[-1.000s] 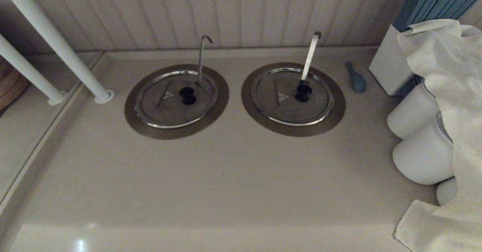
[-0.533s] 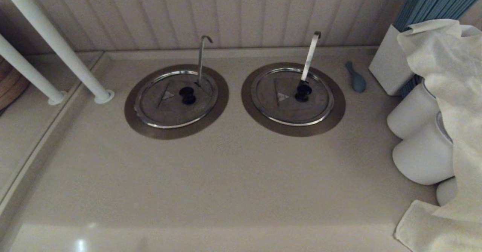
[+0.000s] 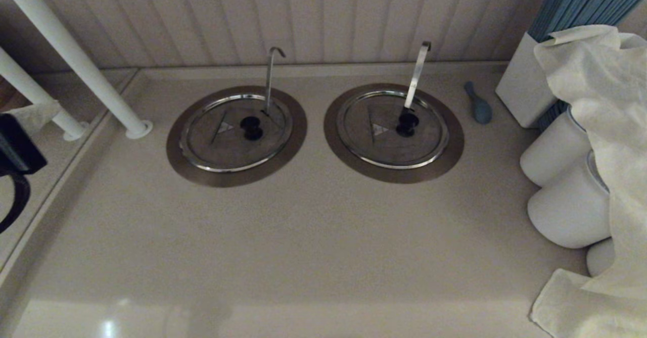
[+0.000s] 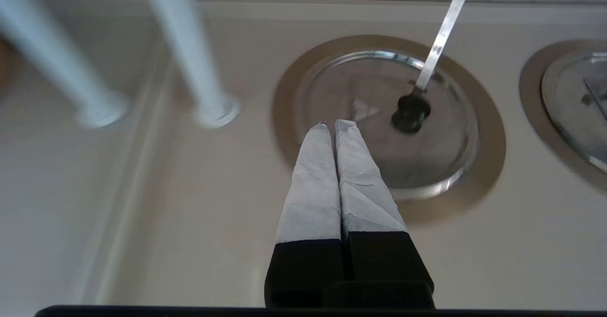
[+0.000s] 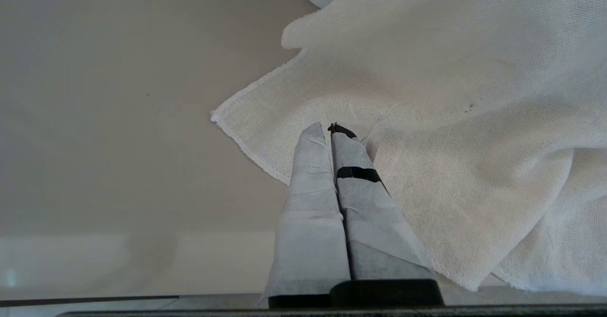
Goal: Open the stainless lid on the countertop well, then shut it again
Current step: Open the lid
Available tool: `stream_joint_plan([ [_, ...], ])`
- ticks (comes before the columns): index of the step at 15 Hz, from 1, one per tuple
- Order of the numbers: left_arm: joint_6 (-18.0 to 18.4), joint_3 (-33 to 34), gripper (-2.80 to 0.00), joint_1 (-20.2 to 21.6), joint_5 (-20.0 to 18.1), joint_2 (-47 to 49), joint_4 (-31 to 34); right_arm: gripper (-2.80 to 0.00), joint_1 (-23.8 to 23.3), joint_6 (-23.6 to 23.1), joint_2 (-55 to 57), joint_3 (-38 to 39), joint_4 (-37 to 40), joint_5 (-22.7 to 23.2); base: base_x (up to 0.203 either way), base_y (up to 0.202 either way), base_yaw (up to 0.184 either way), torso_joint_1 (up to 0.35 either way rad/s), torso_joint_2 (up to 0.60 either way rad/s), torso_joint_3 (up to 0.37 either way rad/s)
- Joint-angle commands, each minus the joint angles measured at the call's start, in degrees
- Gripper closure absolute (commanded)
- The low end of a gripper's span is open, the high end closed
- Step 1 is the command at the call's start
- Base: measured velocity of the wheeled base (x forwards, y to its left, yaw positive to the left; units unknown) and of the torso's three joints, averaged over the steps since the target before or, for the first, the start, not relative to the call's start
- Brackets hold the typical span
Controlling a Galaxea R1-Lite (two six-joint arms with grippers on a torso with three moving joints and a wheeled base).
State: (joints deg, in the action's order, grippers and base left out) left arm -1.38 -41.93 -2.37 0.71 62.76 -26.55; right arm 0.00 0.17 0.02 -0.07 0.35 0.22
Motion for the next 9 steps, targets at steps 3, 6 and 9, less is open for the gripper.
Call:
stream_joint_plan([
  [3, -1.07, -7.5, -2.8, -8.64, 4.02, 14.81, -2.07, 0.0, 0.0, 0.01, -0.02, 0.01, 0.0, 0.04, 0.0, 0.0, 0.0, 0.0, 0.0, 0.0],
  [6, -1.13, -11.21, -2.8, -11.08, 4.42, 21.7, -2.3, 0.0, 0.0, 0.01, -0.02, -0.01, 0.0, 0.04, 0.0, 0.0, 0.0, 0.0, 0.0, 0.0],
  [9, -0.98, -12.98, -2.8, -11.33, 4.23, 26.41, -2.34, 0.0, 0.0, 0.01, -0.02, 0.06, 0.0, 0.04, 0.0, 0.0, 0.0, 0.0, 0.0, 0.0],
])
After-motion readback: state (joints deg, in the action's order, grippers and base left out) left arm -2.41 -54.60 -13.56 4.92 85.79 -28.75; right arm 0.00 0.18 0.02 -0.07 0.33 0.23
